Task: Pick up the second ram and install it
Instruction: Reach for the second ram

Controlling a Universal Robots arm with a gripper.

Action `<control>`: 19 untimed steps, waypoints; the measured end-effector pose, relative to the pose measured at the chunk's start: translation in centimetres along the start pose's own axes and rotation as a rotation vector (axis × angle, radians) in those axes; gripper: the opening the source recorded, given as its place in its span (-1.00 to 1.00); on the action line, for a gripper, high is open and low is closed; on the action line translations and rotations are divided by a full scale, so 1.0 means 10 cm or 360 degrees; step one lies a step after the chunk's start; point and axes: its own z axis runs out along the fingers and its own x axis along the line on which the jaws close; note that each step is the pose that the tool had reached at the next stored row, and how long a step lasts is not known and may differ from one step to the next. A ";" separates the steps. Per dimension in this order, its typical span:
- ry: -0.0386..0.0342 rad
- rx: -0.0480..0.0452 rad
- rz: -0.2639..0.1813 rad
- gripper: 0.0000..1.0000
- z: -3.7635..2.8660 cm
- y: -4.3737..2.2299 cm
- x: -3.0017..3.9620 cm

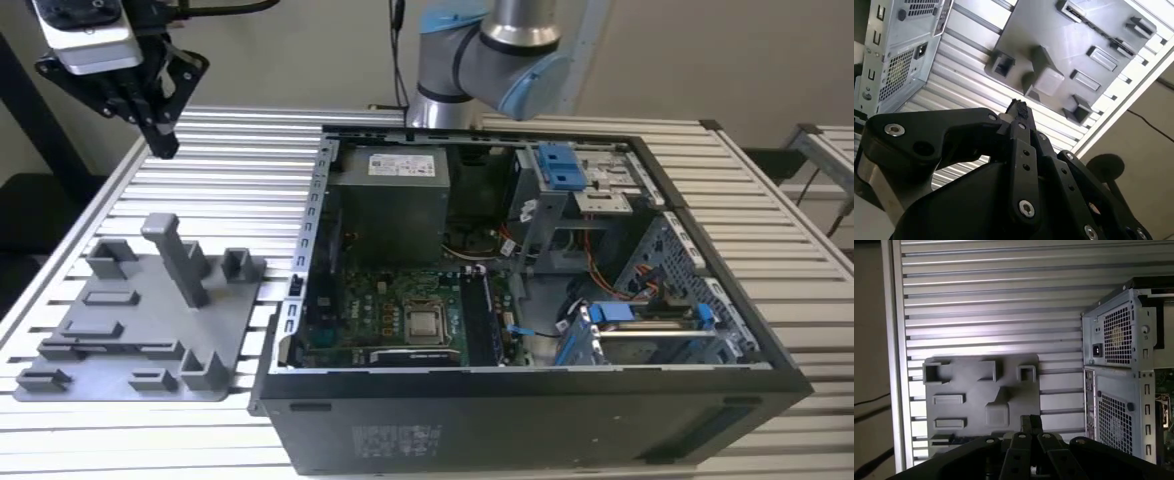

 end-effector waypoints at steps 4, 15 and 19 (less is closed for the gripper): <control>0.0000 0.0000 0.0000 -0.79 -0.003 -0.025 0.118; 0.0000 0.0000 -0.0001 -0.79 -0.013 -0.099 0.449; 0.0000 0.0000 -0.0002 -0.79 -0.017 -0.129 0.580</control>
